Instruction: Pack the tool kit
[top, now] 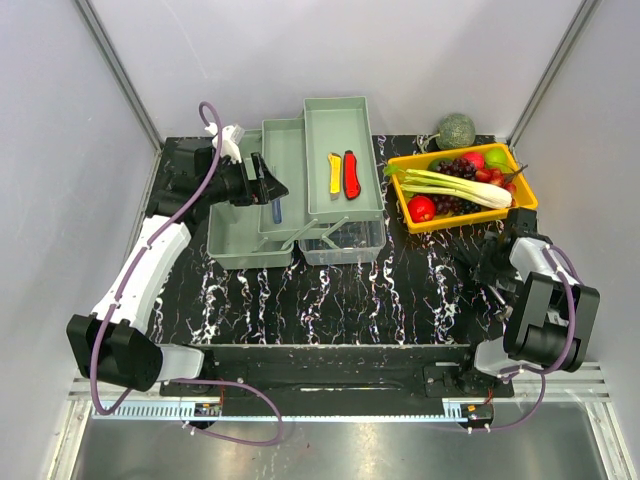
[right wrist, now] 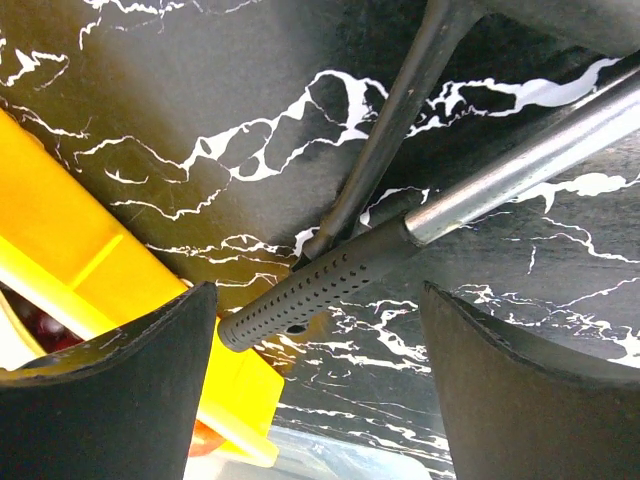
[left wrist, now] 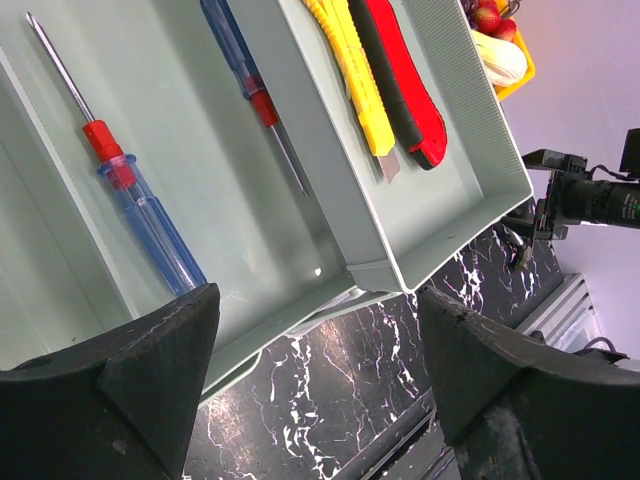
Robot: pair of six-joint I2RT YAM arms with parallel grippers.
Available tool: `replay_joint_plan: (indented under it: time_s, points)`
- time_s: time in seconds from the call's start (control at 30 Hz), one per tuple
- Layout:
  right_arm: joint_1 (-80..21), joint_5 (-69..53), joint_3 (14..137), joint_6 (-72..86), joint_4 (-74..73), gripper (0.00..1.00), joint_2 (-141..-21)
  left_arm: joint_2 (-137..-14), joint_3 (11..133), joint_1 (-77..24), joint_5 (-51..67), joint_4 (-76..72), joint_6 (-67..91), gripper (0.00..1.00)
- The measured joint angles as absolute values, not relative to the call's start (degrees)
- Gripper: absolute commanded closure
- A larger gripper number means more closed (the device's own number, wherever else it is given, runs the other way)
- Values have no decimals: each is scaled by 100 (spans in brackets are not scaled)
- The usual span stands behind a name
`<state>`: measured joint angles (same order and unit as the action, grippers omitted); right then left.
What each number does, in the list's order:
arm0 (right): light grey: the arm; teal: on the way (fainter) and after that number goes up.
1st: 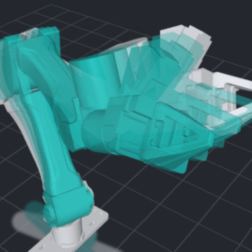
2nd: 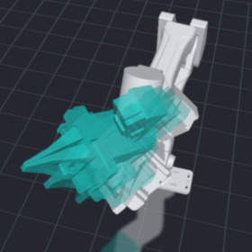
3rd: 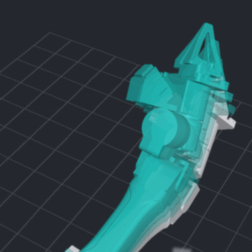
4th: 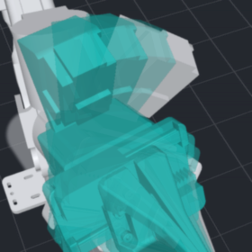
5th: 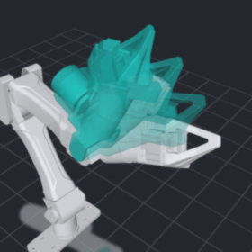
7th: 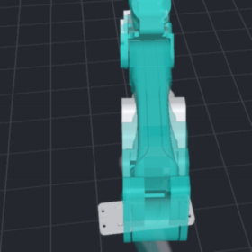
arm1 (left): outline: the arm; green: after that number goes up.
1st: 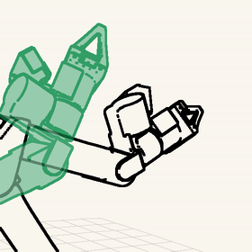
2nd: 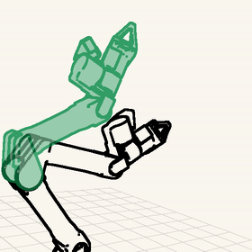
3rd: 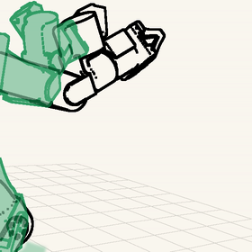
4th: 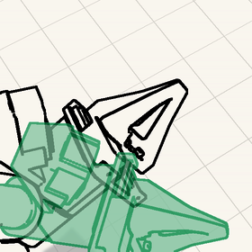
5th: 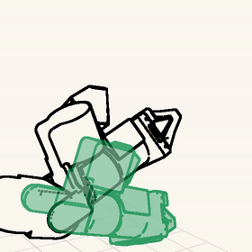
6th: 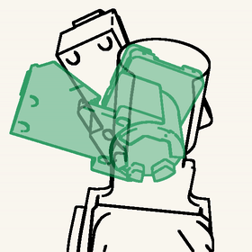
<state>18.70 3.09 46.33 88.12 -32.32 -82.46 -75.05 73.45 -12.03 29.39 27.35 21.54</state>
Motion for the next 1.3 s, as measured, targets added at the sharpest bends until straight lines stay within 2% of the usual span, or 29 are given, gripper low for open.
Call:
replay_joint_plan:
  time_s: [0.33, 0.4, 0.43, 0.47, 0.7, 1.0, 1.3]
  points:
    - [1876, 395, 4628, 9059, -3282, 27, -8532, -7505, 7345, -1203, 2934, 2727, 2206, 15]
    - [1876, 410, 4628, 9074, -3284, 44, -8573, -7505, 7345, -1203, 2934, 2727, 2209, 16]
    - [1876, 412, 4628, 9076, -3282, 56, -8584, -7505, 7345, -1203, 2934, 2727, 2209, 16]
    - [1876, 414, 4628, 9072, -3282, 64, -8589, -7505, 7345, -1203, 2936, 2727, 2211, 16]
    - [1879, 543, 4635, 8914, -3382, 100, -8471, -7505, 7345, -1203, 2965, 2724, 2233, 15]
    - [1881, 523, 4644, 8460, -3870, 100, -7500, -7505, 7249, -1203, 3092, 2635, 2276, 14]
    - [1881, 705, 4674, 7942, -4615, 100, -5448, -7505, 7249, -1203, 3433, 2416, 2403, 13]
